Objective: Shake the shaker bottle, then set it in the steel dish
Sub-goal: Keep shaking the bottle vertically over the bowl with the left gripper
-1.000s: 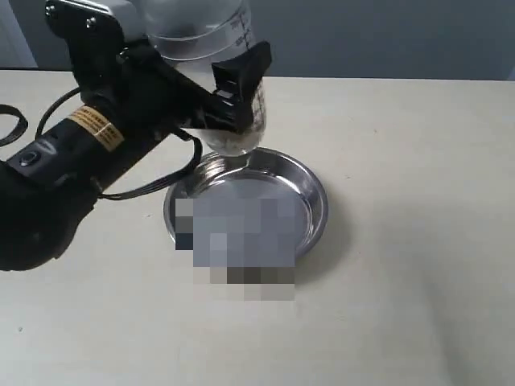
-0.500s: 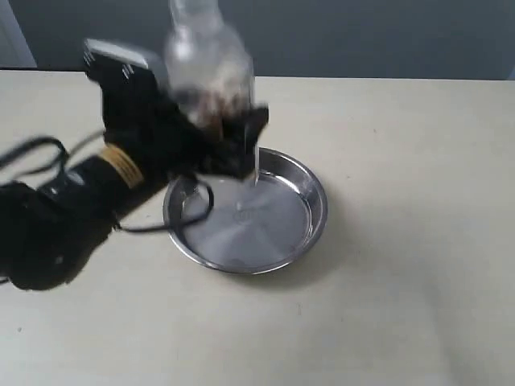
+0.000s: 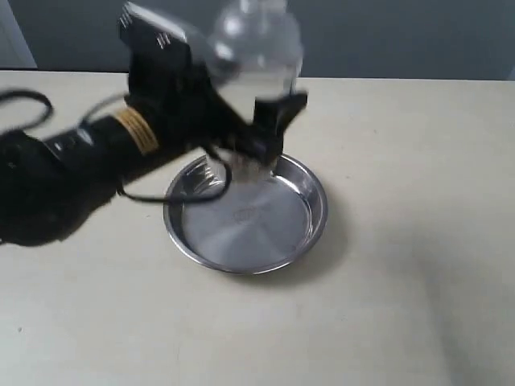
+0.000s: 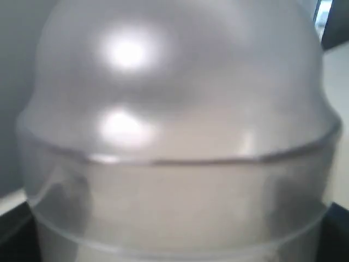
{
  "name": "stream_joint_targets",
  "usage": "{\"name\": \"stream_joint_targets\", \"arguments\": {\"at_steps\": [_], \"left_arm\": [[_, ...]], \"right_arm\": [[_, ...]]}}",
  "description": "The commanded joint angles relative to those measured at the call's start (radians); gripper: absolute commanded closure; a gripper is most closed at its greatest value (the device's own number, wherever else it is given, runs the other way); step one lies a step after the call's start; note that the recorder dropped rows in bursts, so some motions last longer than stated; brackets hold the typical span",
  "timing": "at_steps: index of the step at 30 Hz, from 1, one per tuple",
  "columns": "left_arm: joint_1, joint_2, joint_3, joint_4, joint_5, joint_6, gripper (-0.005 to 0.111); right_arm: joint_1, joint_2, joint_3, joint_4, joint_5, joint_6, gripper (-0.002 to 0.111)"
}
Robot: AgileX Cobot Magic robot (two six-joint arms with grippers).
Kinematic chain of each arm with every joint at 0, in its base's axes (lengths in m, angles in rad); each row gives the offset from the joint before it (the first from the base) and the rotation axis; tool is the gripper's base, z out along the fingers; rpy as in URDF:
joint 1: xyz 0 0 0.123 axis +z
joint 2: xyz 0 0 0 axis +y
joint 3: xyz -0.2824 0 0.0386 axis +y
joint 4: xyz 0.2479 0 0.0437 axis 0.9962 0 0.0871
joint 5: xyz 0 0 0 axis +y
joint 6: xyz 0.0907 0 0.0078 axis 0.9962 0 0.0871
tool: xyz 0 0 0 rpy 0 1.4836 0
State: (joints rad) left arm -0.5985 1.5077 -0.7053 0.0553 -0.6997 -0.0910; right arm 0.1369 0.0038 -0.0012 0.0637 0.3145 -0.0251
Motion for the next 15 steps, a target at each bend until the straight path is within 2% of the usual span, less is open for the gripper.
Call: {"name": "stream_joint_targets", "arguments": {"at_steps": [1,3,6,7,9,11,13,15], "left_arm": [[-0.004,0.060,-0.008,-0.074,0.095,0.005,0.106],[-0.004,0.153,0.017,-0.081,0.060,-0.039,0.106],[-0.004,0.042,0.008,0.093,-0.164,-0.090,0.106],[-0.004,-0.020,-0.011,0.116,-0.187,-0.079,0.106],[-0.004,-0.070,-0.037,0.039,-0.055,-0.037,0.106],[0.003,0.025,-0.002,-0.110,0.063,0.036,0.106],[0.008,0.120,0.024,-0.196,0.072,0.032,0.106],[0.008,0.082,0.026,-0.094,-0.003,-0.003,0.106]], "right_arm": [[0.004,-0.004,0.001,-0.004,-0.009,-0.001,0.109],[0.004,-0.004,0.001,-0.004,-0.009,-0.001,0.109],[0.004,-0.004,0.001,-0.004,-0.009,-0.001,0.109],[0.004,-0.004,0.001,-0.004,-0.009,-0.001,0.109],[0.004,-0.004,0.001,-0.004,-0.009,-0.001,0.109],[0.004,-0.004,0.001,-0.004,-0.009,-0.001,0.109],[0.004,-0.004,0.001,-0.004,-0.009,-0.001,0.109],[0.004,-0.004,0.001,-0.004,-0.009,-0.001,0.109]]}}
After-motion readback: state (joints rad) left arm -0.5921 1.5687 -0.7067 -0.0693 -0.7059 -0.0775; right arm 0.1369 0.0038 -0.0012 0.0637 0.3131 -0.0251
